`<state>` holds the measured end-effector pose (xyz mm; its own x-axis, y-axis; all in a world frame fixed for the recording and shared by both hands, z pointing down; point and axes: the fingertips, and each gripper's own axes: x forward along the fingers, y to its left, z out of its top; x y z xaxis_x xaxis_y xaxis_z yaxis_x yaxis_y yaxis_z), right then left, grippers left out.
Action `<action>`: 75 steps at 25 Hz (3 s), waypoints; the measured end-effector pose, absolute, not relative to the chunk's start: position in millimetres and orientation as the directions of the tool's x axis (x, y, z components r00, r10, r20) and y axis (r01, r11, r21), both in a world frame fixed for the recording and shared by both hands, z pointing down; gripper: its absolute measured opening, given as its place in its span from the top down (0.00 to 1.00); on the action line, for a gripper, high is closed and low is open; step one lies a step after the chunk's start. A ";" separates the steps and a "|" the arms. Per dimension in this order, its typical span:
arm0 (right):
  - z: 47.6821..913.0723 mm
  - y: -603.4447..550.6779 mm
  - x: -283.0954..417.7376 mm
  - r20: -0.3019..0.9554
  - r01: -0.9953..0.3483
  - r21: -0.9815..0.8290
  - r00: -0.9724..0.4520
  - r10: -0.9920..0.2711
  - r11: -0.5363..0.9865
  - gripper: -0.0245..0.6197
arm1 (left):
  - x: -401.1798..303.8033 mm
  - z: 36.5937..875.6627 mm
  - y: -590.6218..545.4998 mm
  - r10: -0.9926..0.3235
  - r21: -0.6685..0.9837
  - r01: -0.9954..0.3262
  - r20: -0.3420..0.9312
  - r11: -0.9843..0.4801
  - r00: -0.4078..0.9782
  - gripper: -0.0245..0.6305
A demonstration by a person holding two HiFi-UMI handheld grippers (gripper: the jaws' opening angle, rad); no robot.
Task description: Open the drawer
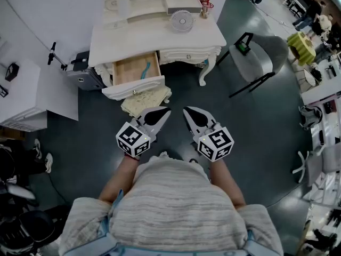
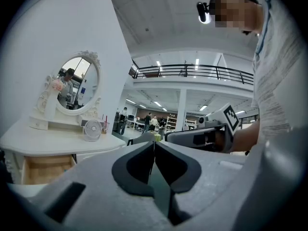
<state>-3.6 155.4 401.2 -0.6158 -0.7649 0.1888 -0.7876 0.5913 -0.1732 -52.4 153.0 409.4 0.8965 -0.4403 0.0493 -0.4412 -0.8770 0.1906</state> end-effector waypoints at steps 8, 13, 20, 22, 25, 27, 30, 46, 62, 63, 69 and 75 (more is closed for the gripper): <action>402.0 150.8 -8.1 0.196 -0.785 -0.170 -0.619 -0.760 0.595 0.95 | -57.9 409.1 149.0 -0.443 0.193 -0.443 0.045 -0.875 0.895 0.94; 400.2 148.3 -13.7 0.181 -0.777 -0.190 -0.628 -0.757 0.600 0.95 | -65.8 409.0 146.5 -0.451 0.192 -0.450 0.040 -0.872 0.892 0.94; 399.3 148.5 -20.0 0.174 -0.765 -0.203 -0.642 -0.746 0.611 0.95 | -71.7 408.3 146.8 -0.449 0.191 -0.447 0.033 -0.874 0.893 0.94; 399.7 147.6 -19.3 0.174 -0.765 -0.202 -0.643 -0.746 0.612 0.95 | -71.2 409.1 147.5 -0.445 0.188 -0.444 0.037 -0.876 0.895 0.94; 400.6 141.7 -17.5 0.172 -0.760 -0.207 -0.648 -0.742 0.616 0.95 | -70.7 410.1 142.0 -0.450 0.188 -0.449 0.041 -0.873 0.892 0.94; 402.7 135.7 -16.5 0.172 -0.756 -0.210 -0.652 -0.738 0.619 0.95 | -69.9 411.6 136.6 -0.452 0.187 -0.452 0.046 -0.872 0.891 0.94; 406.9 121.5 -15.4 0.173 -0.749 -0.215 -0.660 -0.731 0.626 0.95 | -68.6 414.5 124.5 -0.459 0.187 -0.461 0.058 -0.867 0.887 0.94; 425.2 1.1 19.5 0.209 -0.731 -0.230 -0.682 -0.701 0.642 0.95 | -32.7 436.3 11.9 -0.481 0.221 -0.491 0.101 -0.843 0.871 0.94; 465.3 -94.8 58.5 0.259 -0.761 -0.223 -0.649 -0.716 0.609 0.95 | 11.7 477.2 -85.8 -0.487 0.251 -0.511 0.154 -0.822 0.860 0.94; 469.2 -99.8 61.2 0.263 -0.765 -0.224 -0.644 -0.718 0.604 0.95 | 13.9 479.9 -90.1 -0.487 0.251 -0.512 0.159 -0.822 0.859 0.94; 491.8 -128.0 73.0 0.280 -0.781 -0.238 -0.625 -0.729 0.578 0.95 | 18.2 500.7 -115.8 -0.489 0.258 -0.526 0.198 -0.810 0.849 0.94; 513.8 -145.9 75.1 0.307 -0.779 -0.233 -0.627 -0.716 0.582 0.95 | 22.6 521.9 -133.1 -0.488 0.270 -0.539 0.237 -0.798 0.840 0.94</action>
